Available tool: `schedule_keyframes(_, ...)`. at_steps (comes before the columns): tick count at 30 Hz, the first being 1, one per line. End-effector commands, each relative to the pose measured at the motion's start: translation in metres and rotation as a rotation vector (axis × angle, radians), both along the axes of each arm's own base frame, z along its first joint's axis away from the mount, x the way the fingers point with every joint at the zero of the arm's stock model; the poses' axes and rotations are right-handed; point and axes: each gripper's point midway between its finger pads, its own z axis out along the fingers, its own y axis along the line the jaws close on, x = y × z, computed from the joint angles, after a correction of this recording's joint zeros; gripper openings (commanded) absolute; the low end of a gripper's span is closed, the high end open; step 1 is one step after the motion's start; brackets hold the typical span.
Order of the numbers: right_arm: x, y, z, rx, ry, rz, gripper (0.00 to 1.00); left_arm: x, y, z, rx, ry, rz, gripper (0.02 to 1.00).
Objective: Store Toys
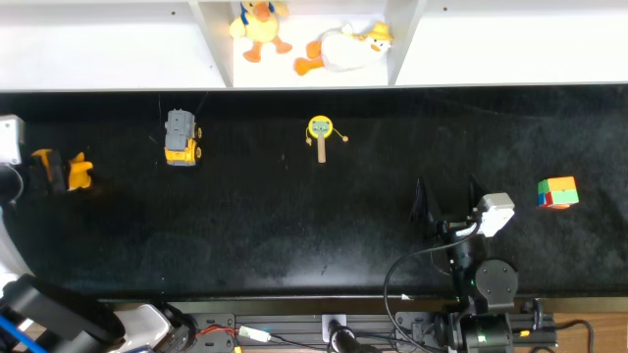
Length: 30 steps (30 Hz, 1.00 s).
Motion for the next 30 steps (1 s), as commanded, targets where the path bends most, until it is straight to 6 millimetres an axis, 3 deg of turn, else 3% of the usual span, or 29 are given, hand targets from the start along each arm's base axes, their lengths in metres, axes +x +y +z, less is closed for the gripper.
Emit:
schedule_keyframes(1,0.000,0.000,-0.003,0.007,0.000,-0.003,0.996,-0.003,0.001,-0.018,0.016,0.005,-0.007,0.998)
schedule_keyframes(8,0.000,0.000,-0.003,0.007,-0.001,-0.003,0.993,-0.001,0.009,-0.030,0.021,-0.053,0.030,0.976)
schedule_keyframes(13,0.000,0.000,-0.003,0.007,0.000,-0.003,0.996,0.005,0.010,-0.024,-0.024,-0.149,0.016,0.954)
schedule_keyframes(22,0.000,0.000,-0.003,0.007,-0.001,-0.003,0.993,0.015,0.002,-0.030,-0.045,-0.207,-0.044,0.893)
schedule_keyframes(28,0.000,0.000,-0.003,0.007,0.000,-0.003,0.996,0.009,-0.006,-0.047,-0.064,-0.192,-0.041,0.792)
schedule_keyframes(30,0.000,0.000,-0.003,0.007,-0.001,-0.003,0.993,0.009,-0.007,-0.048,-0.071,-0.194,-0.044,0.715)
